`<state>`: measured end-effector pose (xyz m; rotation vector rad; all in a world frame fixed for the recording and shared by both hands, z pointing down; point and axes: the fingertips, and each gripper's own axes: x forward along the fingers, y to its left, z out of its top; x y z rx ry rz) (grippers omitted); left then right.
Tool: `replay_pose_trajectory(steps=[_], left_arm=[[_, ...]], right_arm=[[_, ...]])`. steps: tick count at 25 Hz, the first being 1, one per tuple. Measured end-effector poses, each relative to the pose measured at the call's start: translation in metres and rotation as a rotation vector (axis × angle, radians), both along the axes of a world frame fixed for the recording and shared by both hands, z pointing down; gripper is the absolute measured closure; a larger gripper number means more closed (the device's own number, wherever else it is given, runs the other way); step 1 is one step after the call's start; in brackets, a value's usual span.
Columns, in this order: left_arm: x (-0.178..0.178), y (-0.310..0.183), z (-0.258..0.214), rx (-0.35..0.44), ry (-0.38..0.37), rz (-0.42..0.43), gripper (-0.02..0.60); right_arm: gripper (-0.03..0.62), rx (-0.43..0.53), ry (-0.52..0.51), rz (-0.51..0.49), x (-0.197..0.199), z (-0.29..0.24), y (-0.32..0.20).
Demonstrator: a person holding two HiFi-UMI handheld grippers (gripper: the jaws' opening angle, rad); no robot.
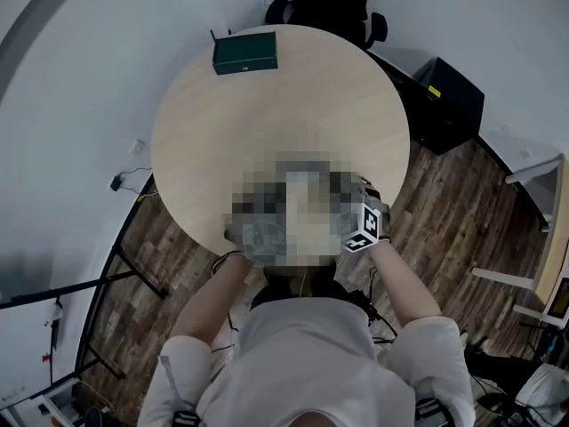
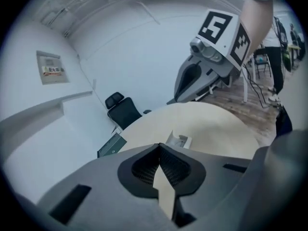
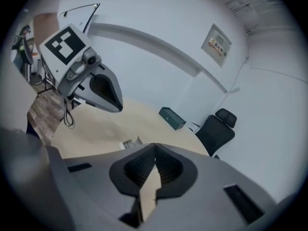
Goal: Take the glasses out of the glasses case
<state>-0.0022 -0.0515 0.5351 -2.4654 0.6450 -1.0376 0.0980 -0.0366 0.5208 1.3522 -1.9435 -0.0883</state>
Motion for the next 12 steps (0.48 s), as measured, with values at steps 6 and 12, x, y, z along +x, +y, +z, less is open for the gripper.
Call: replay_pose_trajectory(steps=[6, 12], left_arm=[[-0.014, 0.004, -0.049, -0.079, 0.257, -0.08, 0.572], [-0.03, 0.009, -0.098, -0.149, 0.516, -0.153, 0.572]], right_arm=[[0.582, 0.118, -0.242, 0.114, -0.002, -0.055, 0.01], [0.582, 0.227, -0.531, 0.236, -0.004, -0.099, 0.028]])
